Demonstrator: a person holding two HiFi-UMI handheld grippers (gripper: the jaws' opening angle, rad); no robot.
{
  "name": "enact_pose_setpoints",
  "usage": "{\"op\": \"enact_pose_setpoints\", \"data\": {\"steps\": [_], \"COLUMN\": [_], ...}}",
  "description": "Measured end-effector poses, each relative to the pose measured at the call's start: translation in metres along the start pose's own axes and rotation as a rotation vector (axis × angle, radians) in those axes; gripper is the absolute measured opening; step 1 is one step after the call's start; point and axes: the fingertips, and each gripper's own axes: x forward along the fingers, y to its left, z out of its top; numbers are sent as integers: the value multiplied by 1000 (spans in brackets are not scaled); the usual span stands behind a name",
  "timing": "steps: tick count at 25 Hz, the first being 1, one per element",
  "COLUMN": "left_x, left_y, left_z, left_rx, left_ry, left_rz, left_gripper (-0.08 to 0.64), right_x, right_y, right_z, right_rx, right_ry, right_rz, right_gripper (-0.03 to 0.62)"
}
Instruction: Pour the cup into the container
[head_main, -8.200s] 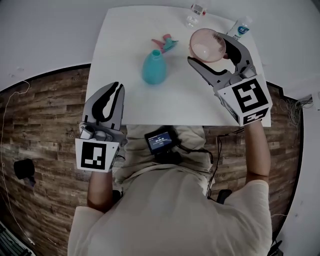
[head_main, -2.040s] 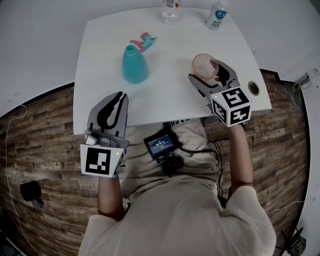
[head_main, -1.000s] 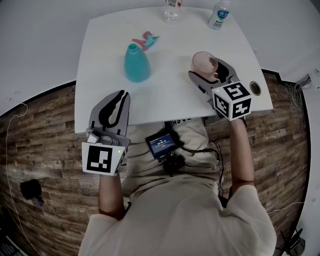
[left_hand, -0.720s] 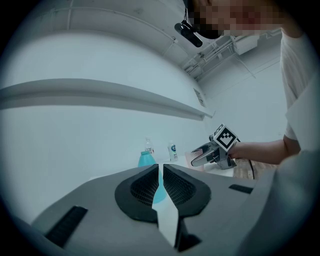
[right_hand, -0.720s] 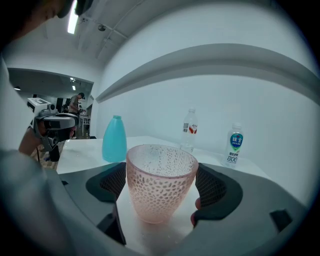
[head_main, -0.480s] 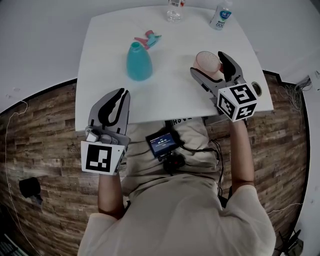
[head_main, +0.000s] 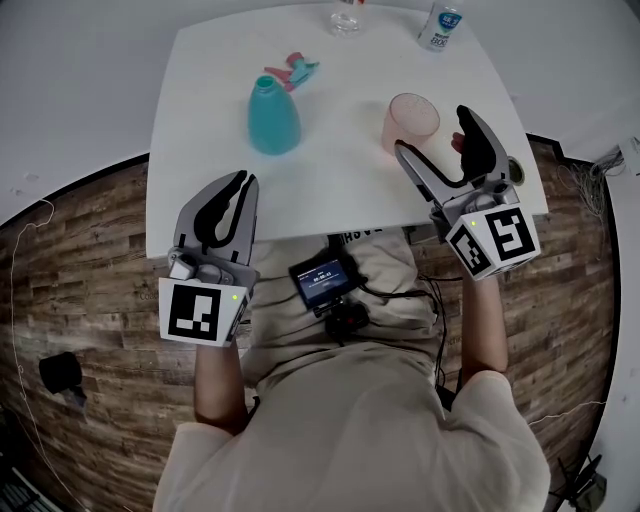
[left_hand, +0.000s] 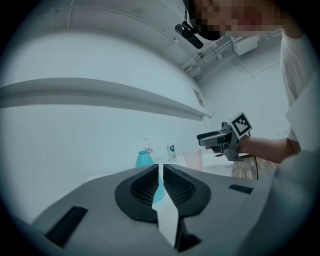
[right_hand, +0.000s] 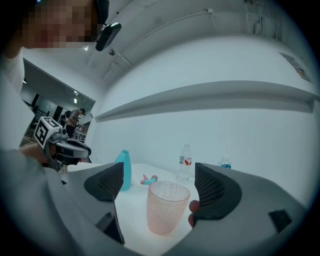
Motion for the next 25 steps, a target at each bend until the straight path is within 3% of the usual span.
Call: {"op": "enact_pose_setpoints", "data": {"steps": [3, 11, 16, 25], "left_x": [2, 6, 14, 18], "left_y": [-5, -19, -31, -46], "left_z": [0, -8, -7, -17], "left_rx": [-2, -29, -28, -45], "left_ry": [-2, 31, -5, 21], "left_rz": [-14, -21, -36, -77], "left_gripper": [38, 38, 38, 14], "right_x": [-16, -43, -40, -34], "right_y": [16, 46, 48, 60], "right_z": [10, 5, -2, -7], "right_rx": [-6, -25, -15, 36], "right_ry": [-46, -50, -30, -45], "right_rz": [14, 31, 41, 95], "right_gripper": [444, 308, 290, 288]}}
